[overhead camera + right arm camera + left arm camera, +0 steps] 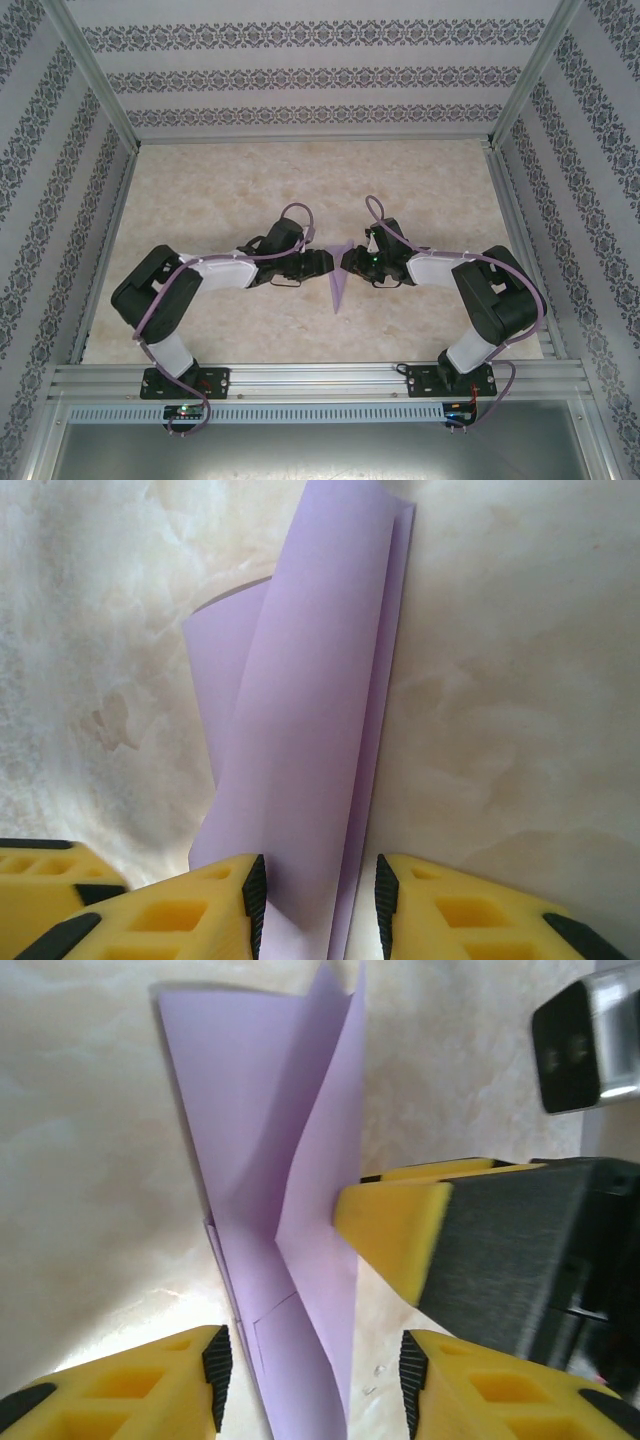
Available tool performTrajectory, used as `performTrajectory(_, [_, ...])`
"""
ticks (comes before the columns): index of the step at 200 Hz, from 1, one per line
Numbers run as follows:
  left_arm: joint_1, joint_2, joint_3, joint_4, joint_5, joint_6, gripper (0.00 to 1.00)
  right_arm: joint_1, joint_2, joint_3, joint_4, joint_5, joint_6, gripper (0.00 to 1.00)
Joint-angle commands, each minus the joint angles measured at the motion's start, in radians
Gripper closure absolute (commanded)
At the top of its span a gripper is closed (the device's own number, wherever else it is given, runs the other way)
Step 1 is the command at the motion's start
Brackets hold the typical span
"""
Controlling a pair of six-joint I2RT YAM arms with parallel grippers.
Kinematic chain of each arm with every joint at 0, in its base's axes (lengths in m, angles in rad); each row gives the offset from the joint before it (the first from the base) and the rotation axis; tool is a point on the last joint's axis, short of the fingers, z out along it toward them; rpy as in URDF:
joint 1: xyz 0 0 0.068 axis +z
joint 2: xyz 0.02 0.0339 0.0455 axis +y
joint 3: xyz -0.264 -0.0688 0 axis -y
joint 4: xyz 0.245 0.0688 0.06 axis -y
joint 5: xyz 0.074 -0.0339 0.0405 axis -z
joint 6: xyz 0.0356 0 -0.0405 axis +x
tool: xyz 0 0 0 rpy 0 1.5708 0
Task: Fold a paper plane with a square sheet of paper (fold left side to right side)
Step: Fold the wing for the fifth time at the center of the table.
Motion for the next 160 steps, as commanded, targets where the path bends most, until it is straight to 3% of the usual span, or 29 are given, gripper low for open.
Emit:
performTrajectory(1, [0.005, 0.041, 0.038, 0.019, 0.038, -0.022, 0.52, 0.015, 0.039, 0.007, -0.037, 0.014, 0.003, 0.64])
performTrajectory(77, [0.005, 0.099, 0.045, 0.12, 0.076, -0.068, 0.68, 0.014, 0.036, 0.008, -0.04, 0.011, -0.002, 0.64])
performTrajectory(160, [0.005, 0.131, 0.063, 0.132, 0.084, -0.076, 0.73, 0.014, 0.039, 0.011, -0.041, 0.007, -0.003, 0.63])
